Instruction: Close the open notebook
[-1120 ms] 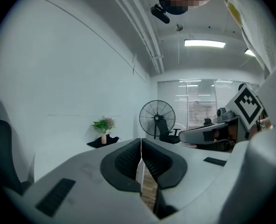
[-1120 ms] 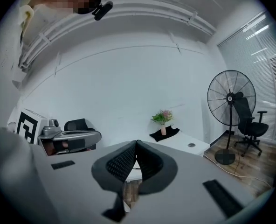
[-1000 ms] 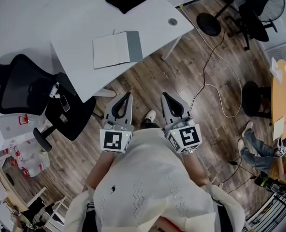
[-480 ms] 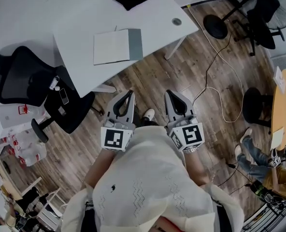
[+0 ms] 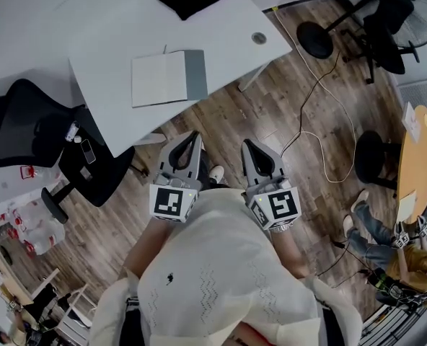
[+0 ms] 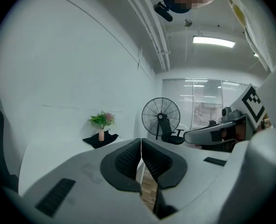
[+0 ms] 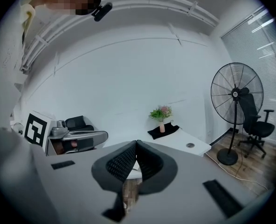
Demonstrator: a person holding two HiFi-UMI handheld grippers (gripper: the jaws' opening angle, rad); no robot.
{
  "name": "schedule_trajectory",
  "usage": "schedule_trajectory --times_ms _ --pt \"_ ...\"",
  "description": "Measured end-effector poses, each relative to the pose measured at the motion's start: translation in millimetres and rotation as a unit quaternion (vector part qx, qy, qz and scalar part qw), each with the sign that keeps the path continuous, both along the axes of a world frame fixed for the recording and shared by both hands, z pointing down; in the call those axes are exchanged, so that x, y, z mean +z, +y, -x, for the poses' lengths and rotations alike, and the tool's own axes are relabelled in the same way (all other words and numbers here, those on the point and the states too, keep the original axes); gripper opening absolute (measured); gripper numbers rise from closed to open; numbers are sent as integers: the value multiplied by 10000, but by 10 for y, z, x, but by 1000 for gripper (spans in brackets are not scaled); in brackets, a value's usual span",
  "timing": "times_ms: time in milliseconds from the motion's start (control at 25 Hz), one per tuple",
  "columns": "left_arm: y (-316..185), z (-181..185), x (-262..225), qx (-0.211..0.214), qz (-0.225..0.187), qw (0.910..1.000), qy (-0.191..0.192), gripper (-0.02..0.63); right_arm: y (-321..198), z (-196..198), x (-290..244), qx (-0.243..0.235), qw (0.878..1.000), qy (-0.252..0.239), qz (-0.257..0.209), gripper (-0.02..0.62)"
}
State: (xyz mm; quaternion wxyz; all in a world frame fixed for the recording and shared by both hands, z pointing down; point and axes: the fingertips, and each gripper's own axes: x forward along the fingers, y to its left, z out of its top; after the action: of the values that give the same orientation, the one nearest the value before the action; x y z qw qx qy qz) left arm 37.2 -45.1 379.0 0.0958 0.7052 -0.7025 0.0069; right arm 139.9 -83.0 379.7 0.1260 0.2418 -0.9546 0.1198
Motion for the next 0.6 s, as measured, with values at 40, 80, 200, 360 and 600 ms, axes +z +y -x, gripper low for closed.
schedule_trajectory --times_ms 40,80,200,360,600 --pt "-56 30 2 11 17 10000 23 15 -57 39 0 -29 10000 37 -26 2" --pt "-112 60 3 20 38 10000 54 15 -119 79 0 -57 9999 83 -59 2" --pt "-268 174 31 38 94 9999 125 15 -311 193 -23 -71 9998 145 -116 2" --pt "-474 367 75 216 12 9998 16 15 -524 376 -67 -44 9997 175 -173 2" --pt "-759 631 135 412 16 9992 -7 15 -764 649 -69 17 9994 254 -234 2"
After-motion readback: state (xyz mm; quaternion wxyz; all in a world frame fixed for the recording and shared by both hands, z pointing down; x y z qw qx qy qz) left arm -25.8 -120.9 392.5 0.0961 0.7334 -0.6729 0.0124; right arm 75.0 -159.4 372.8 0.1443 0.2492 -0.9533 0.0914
